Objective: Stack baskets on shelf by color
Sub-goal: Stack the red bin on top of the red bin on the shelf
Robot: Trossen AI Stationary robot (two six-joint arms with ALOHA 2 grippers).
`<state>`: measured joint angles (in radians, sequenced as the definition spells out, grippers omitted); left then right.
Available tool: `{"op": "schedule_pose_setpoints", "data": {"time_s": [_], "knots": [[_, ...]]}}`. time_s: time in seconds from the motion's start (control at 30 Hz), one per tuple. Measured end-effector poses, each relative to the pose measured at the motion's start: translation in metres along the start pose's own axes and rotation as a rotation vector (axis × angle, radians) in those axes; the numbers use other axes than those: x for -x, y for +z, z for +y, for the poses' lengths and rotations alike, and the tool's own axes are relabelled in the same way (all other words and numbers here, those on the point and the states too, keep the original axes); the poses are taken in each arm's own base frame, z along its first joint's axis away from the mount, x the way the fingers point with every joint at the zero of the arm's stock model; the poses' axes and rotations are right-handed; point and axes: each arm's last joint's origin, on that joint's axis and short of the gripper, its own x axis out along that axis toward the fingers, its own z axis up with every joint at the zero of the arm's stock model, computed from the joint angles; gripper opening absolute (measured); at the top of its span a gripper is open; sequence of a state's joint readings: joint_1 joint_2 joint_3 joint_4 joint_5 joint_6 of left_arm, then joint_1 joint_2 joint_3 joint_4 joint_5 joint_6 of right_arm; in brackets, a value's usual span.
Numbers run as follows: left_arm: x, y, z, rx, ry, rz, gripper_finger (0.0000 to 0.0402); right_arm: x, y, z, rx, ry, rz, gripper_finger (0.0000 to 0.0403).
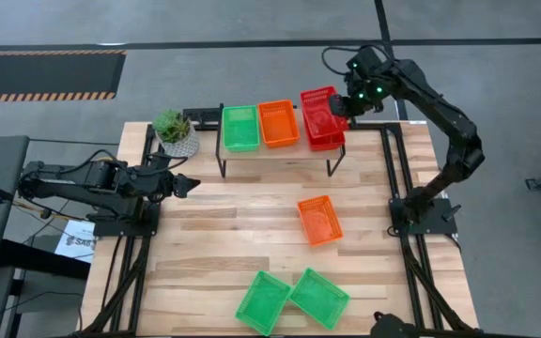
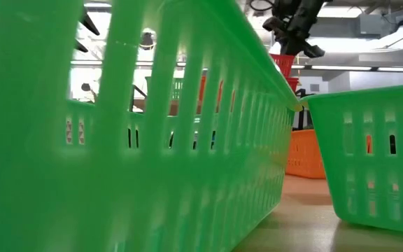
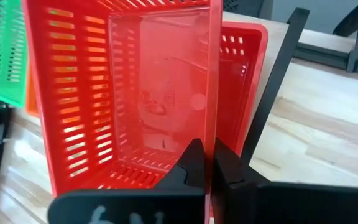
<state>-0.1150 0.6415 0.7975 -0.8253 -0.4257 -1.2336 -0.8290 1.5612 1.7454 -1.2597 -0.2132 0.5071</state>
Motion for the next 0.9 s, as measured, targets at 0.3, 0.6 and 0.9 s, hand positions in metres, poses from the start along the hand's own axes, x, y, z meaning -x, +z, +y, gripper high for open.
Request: {"op": "schedule_pose_setpoints", "data": {"time_s": [0.3,0.6,0.9], "knots": [[0.0,0.0,0.0,-0.002,0.0,0.0,0.0183,-0.019,0.004,-0.002,-0.022,-0.049,0.063,0.0021],[0.0,0.0,0.0,-0.003,0.0,0.0,0.0183,-0.023,0.005,-0.002,-0.026,-0.065,0.079,0.0053],[0.0,0.0,0.0,-0.018,0.0,0.0,0.0183,-0.016,0.003,0.001,0.0,-0.028,0.107,0.0145]]}}
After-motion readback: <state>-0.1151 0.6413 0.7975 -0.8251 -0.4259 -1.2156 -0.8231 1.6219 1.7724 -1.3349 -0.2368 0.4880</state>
